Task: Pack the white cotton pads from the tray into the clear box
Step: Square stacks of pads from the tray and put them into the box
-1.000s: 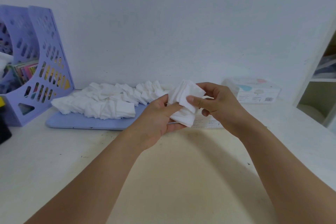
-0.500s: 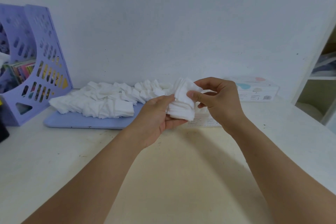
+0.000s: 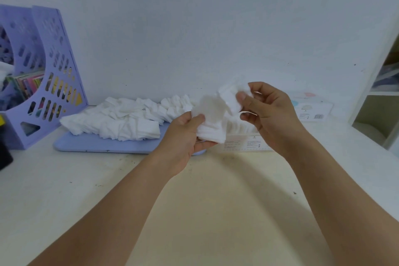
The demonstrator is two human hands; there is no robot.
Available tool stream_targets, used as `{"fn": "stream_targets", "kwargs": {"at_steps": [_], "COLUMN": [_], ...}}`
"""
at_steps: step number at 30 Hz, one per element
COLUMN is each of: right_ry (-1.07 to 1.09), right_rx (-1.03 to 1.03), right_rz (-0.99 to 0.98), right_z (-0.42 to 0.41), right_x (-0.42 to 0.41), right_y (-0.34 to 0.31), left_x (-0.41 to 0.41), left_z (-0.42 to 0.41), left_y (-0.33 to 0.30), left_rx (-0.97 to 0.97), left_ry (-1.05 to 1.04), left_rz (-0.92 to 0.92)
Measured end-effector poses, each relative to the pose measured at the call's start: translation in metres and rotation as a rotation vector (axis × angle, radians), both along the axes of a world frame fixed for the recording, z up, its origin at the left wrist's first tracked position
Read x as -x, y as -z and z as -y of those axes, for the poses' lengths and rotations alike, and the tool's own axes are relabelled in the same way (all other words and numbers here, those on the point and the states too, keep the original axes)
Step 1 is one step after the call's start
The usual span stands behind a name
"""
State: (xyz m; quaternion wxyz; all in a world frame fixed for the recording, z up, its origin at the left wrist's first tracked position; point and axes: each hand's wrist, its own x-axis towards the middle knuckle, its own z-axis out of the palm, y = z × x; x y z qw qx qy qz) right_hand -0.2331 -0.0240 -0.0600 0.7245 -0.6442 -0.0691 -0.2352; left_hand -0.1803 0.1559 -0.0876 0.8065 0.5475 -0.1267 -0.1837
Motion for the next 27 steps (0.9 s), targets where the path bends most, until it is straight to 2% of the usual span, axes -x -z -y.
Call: {"fn": "stream_targets", "kwargs": {"at_steps": [2, 6, 12, 19, 24, 27], "right_ry": [-0.035, 0.033, 0.1, 0.011, 0.124, 0.139], "right_rx": [0.064, 0.283, 0.358, 0.318, 0.367, 0.231], "right_rz": [-0.019, -0.067, -0.069, -0.153, 0.007, 0.044], "right_z": [-0.001, -0.002, 0.001, 0.005, 0.002, 0.001], "right_x": [0.0, -0.004, -0.007, -0.007, -0.005, -0.004], "right_y": [0.001, 0.008, 0.01, 0.01, 0.009, 0.007], "left_x": [0.001, 0.005, 0.005, 0.004, 0.001, -0.001], "left_z": [0.001, 0.003, 0.001, -0.005, -0.006, -0.005], "left_y": [0.001, 0.002, 0.001, -0.002, -0.001, 0.0], "left_rx": [-0.024, -0.058, -0.054, -0.055, -0.041, -0.03], "left_ry": [0.027, 0.097, 0.153, 0.251, 0.251, 0.216], "left_rz": [0.035, 0.103, 0.115, 0.128, 0.06, 0.004]}}
